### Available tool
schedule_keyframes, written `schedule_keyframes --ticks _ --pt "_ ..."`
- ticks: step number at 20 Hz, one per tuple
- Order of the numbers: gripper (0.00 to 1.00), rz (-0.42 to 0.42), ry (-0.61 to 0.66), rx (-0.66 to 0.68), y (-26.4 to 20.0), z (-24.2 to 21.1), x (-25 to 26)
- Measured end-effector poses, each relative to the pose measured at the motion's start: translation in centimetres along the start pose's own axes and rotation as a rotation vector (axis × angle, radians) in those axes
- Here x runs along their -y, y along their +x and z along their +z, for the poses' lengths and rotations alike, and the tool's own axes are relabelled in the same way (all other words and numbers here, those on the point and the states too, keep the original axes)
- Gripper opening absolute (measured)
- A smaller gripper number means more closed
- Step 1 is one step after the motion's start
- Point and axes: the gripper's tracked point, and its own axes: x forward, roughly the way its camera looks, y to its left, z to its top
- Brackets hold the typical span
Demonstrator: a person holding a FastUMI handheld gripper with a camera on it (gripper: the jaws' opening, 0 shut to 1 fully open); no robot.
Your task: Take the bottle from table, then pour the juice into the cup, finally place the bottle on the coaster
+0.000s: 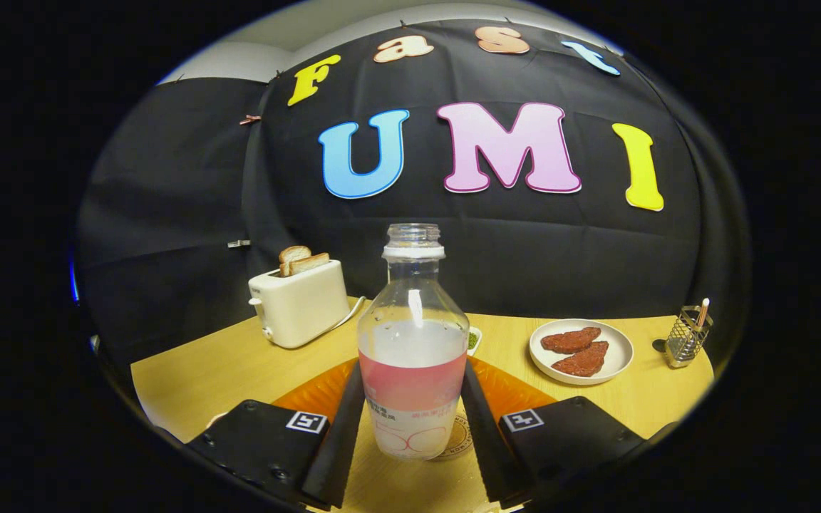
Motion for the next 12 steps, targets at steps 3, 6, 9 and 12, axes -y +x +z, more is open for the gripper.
schedule_keyframes --ticks 3,6,9,12 --pt "0.74 -0.028 0.021 0.008 1.8 -1.0 1.4" --pt "0.74 -0.051 0.018 0.004 3.2 -2.1 2.5" --pt "0.74 -0.055 0.024 -0.009 3.9 -3.2 2.8" --pt "0.75 -0.066 0.016 -0.006 4.0 -3.7 2.9"
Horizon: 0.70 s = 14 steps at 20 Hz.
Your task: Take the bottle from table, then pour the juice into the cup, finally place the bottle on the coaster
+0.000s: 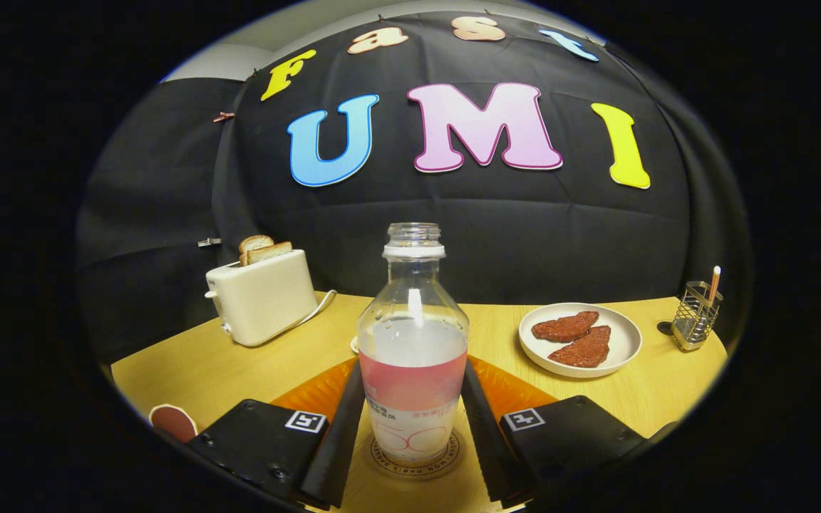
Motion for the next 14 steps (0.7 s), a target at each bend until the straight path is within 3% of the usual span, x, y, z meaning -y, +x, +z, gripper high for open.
schedule_keyframes --ticks 9,11,12,14 --pt "0.78 0.036 -0.001 -0.054 -1.0 -2.4 -1.1" --pt "0.88 0.015 -0.017 -0.046 -1.2 -2.1 -0.6" --pt "1.00 0.009 -0.025 -0.041 -1.4 -2.0 -0.4" --pt "1.00 0.011 -0.014 -0.044 -1.6 -1.8 -0.4"
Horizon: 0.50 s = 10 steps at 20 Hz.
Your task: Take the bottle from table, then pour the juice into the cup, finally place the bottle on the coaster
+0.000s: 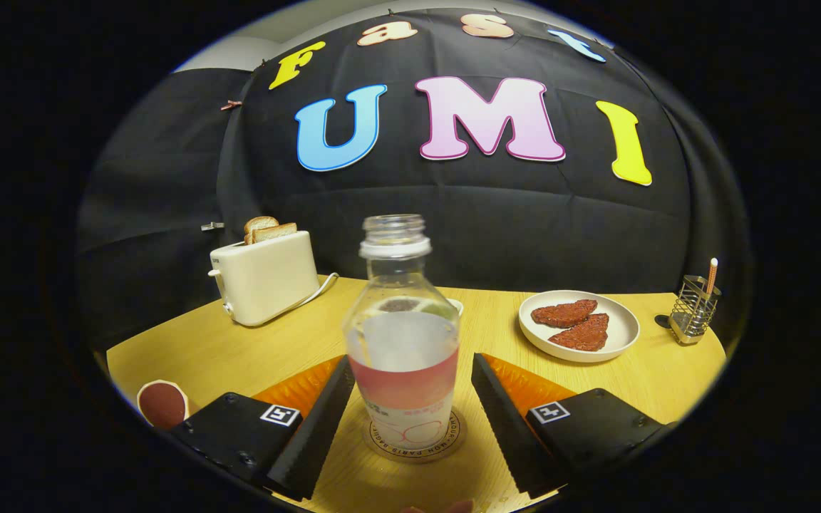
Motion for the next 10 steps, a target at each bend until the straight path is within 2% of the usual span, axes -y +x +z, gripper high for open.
schedule_keyframes --ticks 10 --pt "1.00 0.013 0.015 0.006 -3.3 1.3 -0.5"
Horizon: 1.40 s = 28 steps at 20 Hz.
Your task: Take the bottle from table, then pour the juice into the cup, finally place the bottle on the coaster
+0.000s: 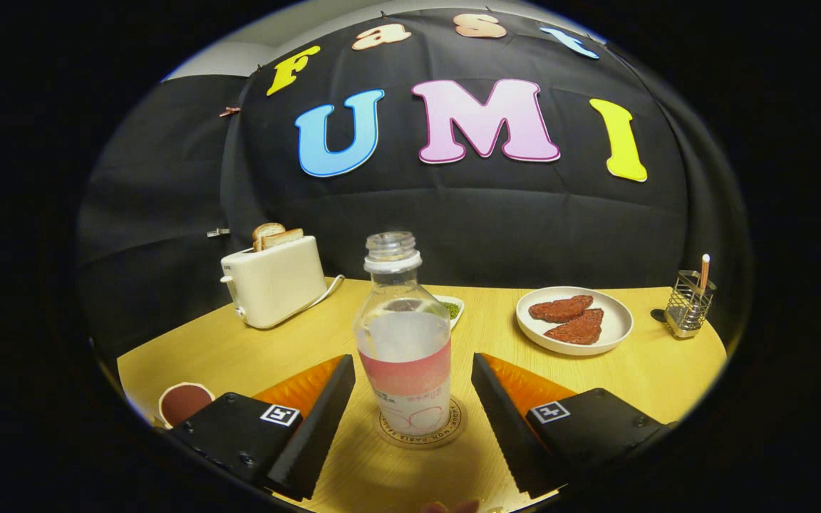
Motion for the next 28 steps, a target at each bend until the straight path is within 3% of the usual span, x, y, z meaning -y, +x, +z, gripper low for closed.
schedule_keyframes --ticks 16,28 --pt "1.00 -0.019 -0.122 0.080 -17.1 10.3 -1.8" --pt "0.99 -0.072 -0.106 0.092 -27.4 12.2 0.1"
